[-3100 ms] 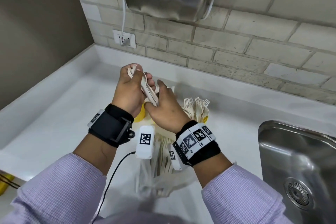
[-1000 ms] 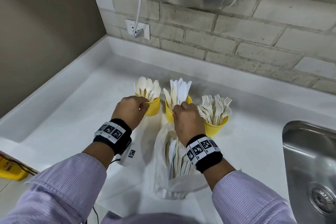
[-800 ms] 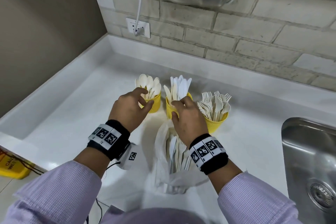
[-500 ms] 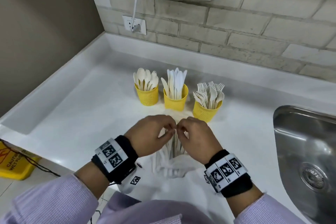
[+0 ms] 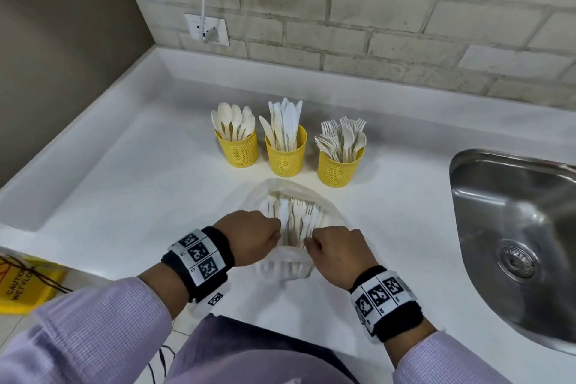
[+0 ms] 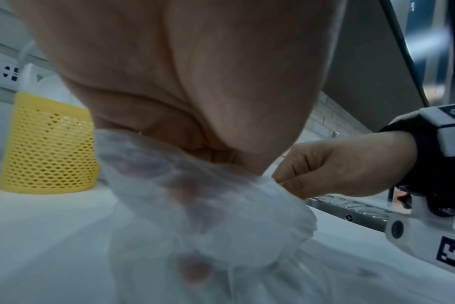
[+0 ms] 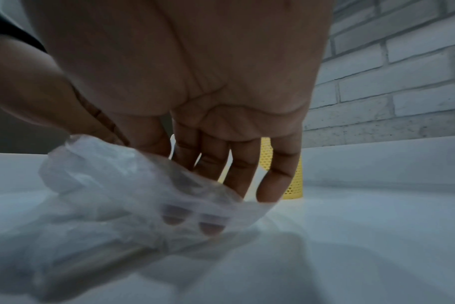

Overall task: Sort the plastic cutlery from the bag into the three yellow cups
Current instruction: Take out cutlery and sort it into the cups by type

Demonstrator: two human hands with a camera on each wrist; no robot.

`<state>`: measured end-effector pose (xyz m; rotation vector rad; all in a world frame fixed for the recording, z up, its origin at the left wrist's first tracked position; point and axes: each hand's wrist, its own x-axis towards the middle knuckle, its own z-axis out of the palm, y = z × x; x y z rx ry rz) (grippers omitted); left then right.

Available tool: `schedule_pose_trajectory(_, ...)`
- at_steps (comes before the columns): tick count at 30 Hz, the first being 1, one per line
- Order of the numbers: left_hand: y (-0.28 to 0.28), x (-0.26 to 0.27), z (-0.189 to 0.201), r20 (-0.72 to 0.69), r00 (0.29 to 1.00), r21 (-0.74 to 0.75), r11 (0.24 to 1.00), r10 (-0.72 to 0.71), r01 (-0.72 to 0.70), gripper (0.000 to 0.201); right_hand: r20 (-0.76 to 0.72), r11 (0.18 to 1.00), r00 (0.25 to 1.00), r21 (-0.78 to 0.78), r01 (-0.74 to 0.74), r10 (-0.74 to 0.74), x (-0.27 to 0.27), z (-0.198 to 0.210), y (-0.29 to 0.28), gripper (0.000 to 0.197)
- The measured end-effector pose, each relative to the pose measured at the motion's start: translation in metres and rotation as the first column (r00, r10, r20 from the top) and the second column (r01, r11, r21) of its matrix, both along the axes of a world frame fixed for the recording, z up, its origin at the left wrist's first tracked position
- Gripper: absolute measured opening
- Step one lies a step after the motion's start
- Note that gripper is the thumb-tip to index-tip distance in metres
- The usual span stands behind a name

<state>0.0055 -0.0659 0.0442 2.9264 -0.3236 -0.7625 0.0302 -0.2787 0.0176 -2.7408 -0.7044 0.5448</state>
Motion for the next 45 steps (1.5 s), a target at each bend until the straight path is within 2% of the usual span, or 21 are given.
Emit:
schedule_pose_trajectory(3, 0.001, 0.006, 0.005, -0.08, 0.995, 0.062, 0.996, 0.062, -0.057, 0.032, -0.011, 0.995, 0.997, -0.073, 0.07, -0.071, 0.003, 0.002, 0.005, 0.045)
schedule_pose_trajectory(6, 0.001, 0.012, 0.003, -0.061, 0.992, 0.173, 0.98, 0.114, -0.102, 0.039, -0.038, 0.981, 0.986, -0.121, 0.155, -0.16, 0.007, 0.003, 0.014, 0.046)
schedule_pose_trajectory(8, 0.0, 0.016, 0.0, -0.042, 0.987, 0.234, 0.962, 0.154, -0.14, 0.039, -0.094, 0.969, 0.967, -0.1, 0.227, -0.236, 0.01, 0.004, 0.021, 0.048)
schedule_pose_trajectory(10, -0.001, 0.021, -0.003, -0.025, 0.978, 0.234, 0.952, 0.208, -0.196, 0.047, -0.148, 0.951, 0.939, -0.072, 0.302, -0.309, 0.015, 0.004, 0.028, 0.053)
schedule_pose_trajectory(13, -0.001, 0.026, -0.014, 0.019, 0.956, 0.182, 0.939, 0.292, -0.291, 0.057, -0.213, 0.906, 0.887, 0.016, 0.422, -0.409, 0.022, -0.004, 0.037, 0.051)
schedule_pose_trajectory(16, -0.004, 0.028, -0.02, 0.043, 0.931, 0.104, 0.925, 0.362, -0.364, 0.058, -0.275, 0.846, 0.83, 0.095, 0.525, -0.485, 0.024, -0.011, 0.045, 0.048)
schedule_pose_trajectory(19, -0.012, 0.028, -0.017, 0.014, 0.9, -0.042, 0.9, 0.435, -0.434, 0.047, -0.34, 0.811, 0.792, 0.122, 0.571, -0.507, 0.025, -0.015, 0.052, 0.037)
schedule_pose_trajectory(22, -0.015, 0.03, -0.02, -0.088, 0.815, -0.195, 0.792, 0.573, -0.578, 0.032, -0.374, 0.784, 0.766, 0.142, 0.605, -0.523, 0.027, -0.016, 0.055, 0.033)
schedule_pose_trajectory(25, -0.015, 0.028, -0.026, -0.166, 0.719, -0.251, 0.676, 0.675, -0.693, 0.035, -0.367, 0.764, 0.763, 0.182, 0.619, -0.531, 0.026, -0.016, 0.054, 0.03)
schedule_pose_trajectory(30, -0.017, 0.029, -0.027, -0.214, 0.668, -0.313, 0.598, 0.712, -0.738, 0.028, -0.288, 0.77, 0.801, 0.242, 0.591, -0.525, 0.022, -0.016, 0.054, 0.022)
schedule_pose_trajectory(33, -0.019, 0.029, -0.03, -0.258, 0.642, -0.346, 0.551, 0.722, -0.759, 0.028, -0.244, 0.785, 0.831, 0.277, 0.554, -0.5, 0.021, -0.016, 0.055, 0.04)
schedule_pose_trajectory(38, -0.027, 0.031, -0.027, -0.204, 0.673, -0.324, 0.6, 0.711, -0.732, 0.036, -0.203, 0.86, 0.864, 0.14, 0.491, -0.461, 0.03, -0.014, 0.059, 0.044)
schedule_pose_trajectory(42, -0.026, 0.033, -0.024, -0.227, 0.647, -0.304, 0.578, 0.728, -0.757, 0.032, -0.196, 0.881, 0.88, 0.113, 0.459, -0.434, 0.035, -0.008, 0.058, 0.038)
schedule_pose_trajectory(45, -0.023, 0.033, -0.024, -0.248, 0.637, -0.302, 0.567, 0.729, -0.766, 0.031, -0.213, 0.869, 0.874, 0.147, 0.472, -0.438, 0.036, -0.008, 0.054, 0.032)
